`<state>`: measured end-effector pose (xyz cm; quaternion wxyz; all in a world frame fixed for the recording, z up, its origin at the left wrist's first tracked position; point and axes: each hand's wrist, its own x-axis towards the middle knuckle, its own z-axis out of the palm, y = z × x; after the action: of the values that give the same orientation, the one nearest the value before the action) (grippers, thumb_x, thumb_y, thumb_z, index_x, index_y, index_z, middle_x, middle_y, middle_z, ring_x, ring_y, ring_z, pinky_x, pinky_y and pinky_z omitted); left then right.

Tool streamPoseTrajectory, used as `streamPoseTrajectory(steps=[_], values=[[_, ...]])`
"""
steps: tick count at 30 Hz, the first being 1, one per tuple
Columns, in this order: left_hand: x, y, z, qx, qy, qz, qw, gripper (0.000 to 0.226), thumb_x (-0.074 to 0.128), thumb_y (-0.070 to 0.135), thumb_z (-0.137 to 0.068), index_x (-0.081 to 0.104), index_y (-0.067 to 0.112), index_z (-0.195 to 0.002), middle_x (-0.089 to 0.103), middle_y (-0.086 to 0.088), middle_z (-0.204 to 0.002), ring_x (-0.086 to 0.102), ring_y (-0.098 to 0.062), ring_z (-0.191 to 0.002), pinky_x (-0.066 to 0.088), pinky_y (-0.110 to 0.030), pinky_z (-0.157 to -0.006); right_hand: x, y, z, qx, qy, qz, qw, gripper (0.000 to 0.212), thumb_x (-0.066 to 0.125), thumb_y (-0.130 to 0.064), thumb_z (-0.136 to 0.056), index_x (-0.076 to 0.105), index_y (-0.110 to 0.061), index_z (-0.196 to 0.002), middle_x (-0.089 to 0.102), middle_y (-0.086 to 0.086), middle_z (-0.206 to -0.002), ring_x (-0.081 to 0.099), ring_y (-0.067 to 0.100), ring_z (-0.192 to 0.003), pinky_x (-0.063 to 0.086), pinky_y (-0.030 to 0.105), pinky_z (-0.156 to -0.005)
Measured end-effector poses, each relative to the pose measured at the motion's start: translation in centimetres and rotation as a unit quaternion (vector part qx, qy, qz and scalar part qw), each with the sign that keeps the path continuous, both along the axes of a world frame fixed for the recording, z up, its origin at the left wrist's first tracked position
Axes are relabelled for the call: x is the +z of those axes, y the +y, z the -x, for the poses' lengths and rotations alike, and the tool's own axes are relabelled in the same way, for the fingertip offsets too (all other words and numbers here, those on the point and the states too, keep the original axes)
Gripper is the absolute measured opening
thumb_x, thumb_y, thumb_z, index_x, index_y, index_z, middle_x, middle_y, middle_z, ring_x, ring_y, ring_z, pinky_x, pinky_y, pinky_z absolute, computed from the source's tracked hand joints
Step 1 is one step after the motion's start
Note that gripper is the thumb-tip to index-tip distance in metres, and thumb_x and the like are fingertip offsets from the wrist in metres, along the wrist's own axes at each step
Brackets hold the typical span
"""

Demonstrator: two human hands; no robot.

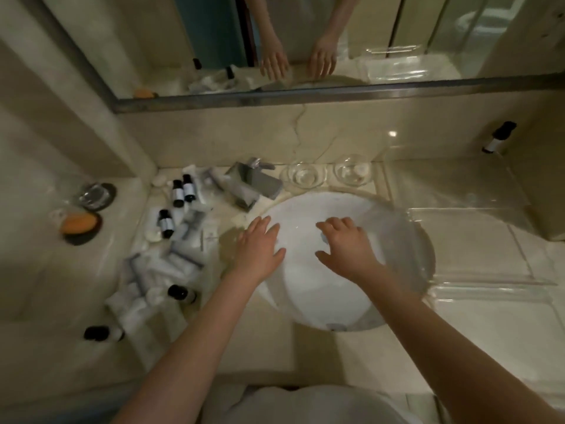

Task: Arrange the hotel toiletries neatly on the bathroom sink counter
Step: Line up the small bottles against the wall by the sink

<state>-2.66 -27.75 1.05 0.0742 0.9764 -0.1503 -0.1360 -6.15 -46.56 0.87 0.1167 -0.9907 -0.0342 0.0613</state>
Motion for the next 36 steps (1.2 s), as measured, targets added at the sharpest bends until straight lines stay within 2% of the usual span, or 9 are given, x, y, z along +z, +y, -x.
streamPoseTrajectory(steps=[11, 17, 21, 24, 26, 28, 30, 33, 36], values=[[0.8, 18.5, 2.3, 0.191, -0.036, 0.002, 0.981, 0.057, 0.051, 0.037, -0.092, 0.036, 0.017, -0.142, 0.03, -0.005, -0.152, 0.025, -0.026, -0.139, 0.025, -0.039, -0.114, 0.3, 16.7, -3.4, 0.245, 0.073, -0.006, 0.967, 0.063, 0.056, -0.038, -0.088, 0.029, -0.02, -0.142, 0.041, 0.008, -0.14, 0.042, 0.031, -0.123, 0.042, 0.042, -0.095], [0.9, 26.8, 5.3, 0.277, 0.041, -0.042, 0.959, 0.055, 0.058, 0.04, -0.086, 0.044, 0.018, -0.135, 0.037, -0.007, -0.144, 0.034, -0.028, -0.131, 0.038, -0.041, -0.103, -0.7, 24.4, -3.0, 0.342, 0.087, 0.042, 0.935, 0.059, 0.051, -0.042, -0.089, 0.03, -0.021, -0.141, 0.046, 0.01, -0.13, 0.052, 0.032, -0.11, 0.044, 0.04, -0.084], [0.8, 30.0, 6.8, 0.307, 0.124, -0.047, 0.942, 0.064, 0.069, 0.037, -0.076, 0.045, 0.017, -0.132, 0.045, -0.01, -0.133, 0.048, -0.028, -0.119, 0.045, -0.042, -0.096, -1.8, 27.1, -2.8, 0.379, 0.07, 0.095, 0.918, 0.04, 0.043, -0.032, -0.094, 0.041, -0.016, -0.131, 0.052, 0.011, -0.117, 0.057, 0.031, -0.1, 0.041, 0.035, -0.069], [0.3, 30.9, 7.4, 0.316, 0.153, -0.021, 0.936, 0.063, 0.071, 0.032, -0.077, 0.046, 0.014, -0.132, 0.048, -0.012, -0.13, 0.052, -0.029, -0.115, 0.047, -0.042, -0.094, -2.3, 28.1, -2.9, 0.385, 0.08, 0.104, 0.914, 0.028, 0.041, -0.026, -0.096, 0.046, -0.01, -0.119, 0.054, 0.012, -0.115, 0.057, 0.03, -0.1, 0.034, 0.033, -0.065], [-0.1, 30.8, 7.6, 0.319, 0.154, -0.005, 0.935, 0.051, 0.069, 0.028, -0.08, 0.053, 0.012, -0.126, 0.055, -0.012, -0.125, 0.055, -0.028, -0.112, 0.048, -0.039, -0.093, -2.5, 28.4, -2.9, 0.375, 0.096, 0.087, 0.918, 0.027, 0.041, -0.025, -0.096, 0.045, -0.009, -0.117, 0.054, 0.013, -0.114, 0.058, 0.03, -0.099, 0.036, 0.034, -0.064], [-0.5, 30.7, 7.7, 0.311, 0.148, -0.016, 0.939, 0.027, 0.065, 0.029, -0.081, 0.061, 0.013, -0.103, 0.062, -0.012, -0.112, 0.059, -0.028, -0.102, 0.051, -0.035, -0.086, -2.4, 28.6, -3.1, 0.366, 0.116, 0.074, 0.92, 0.028, 0.043, -0.027, -0.094, 0.045, -0.01, -0.116, 0.056, 0.012, -0.112, 0.059, 0.029, -0.097, 0.041, 0.036, -0.067], [-0.9, 30.8, 7.8, 0.314, 0.152, -0.037, 0.937, 0.019, 0.063, 0.03, -0.08, 0.06, 0.013, -0.088, 0.064, -0.012, -0.1, 0.06, -0.027, -0.094, 0.05, -0.032, -0.079, -2.3, 28.7, -3.3, 0.354, 0.141, 0.067, 0.922, 0.026, 0.047, -0.03, -0.092, 0.048, -0.011, -0.111, 0.059, 0.01, -0.108, 0.059, 0.027, -0.095, 0.046, 0.037, -0.072], [-1.0, 30.8, 8.0, 0.322, 0.15, -0.035, 0.934, 0.018, 0.066, 0.031, -0.078, 0.06, 0.014, -0.08, 0.063, -0.007, -0.086, 0.06, -0.023, -0.083, 0.049, -0.028, -0.07, -1.8, 28.5, -3.6, 0.306, 0.175, -0.007, 0.936, 0.025, 0.054, -0.036, -0.09, 0.05, -0.012, -0.093, 0.061, 0.01, -0.101, 0.056, 0.025, -0.09, 0.043, 0.034, -0.07], [-0.1, 30.3, 7.9, 0.325, 0.136, -0.009, 0.936, 0.018, 0.068, 0.031, -0.08, 0.06, 0.015, -0.078, 0.057, 0.0, -0.072, 0.056, -0.017, -0.07, 0.038, -0.023, -0.054, -0.8, 27.3, -3.9, 0.266, 0.169, -0.097, 0.944, 0.025, 0.058, -0.032, -0.088, 0.054, -0.007, -0.088, 0.063, 0.015, -0.095, 0.054, 0.026, -0.083, 0.037, 0.03, -0.066]])
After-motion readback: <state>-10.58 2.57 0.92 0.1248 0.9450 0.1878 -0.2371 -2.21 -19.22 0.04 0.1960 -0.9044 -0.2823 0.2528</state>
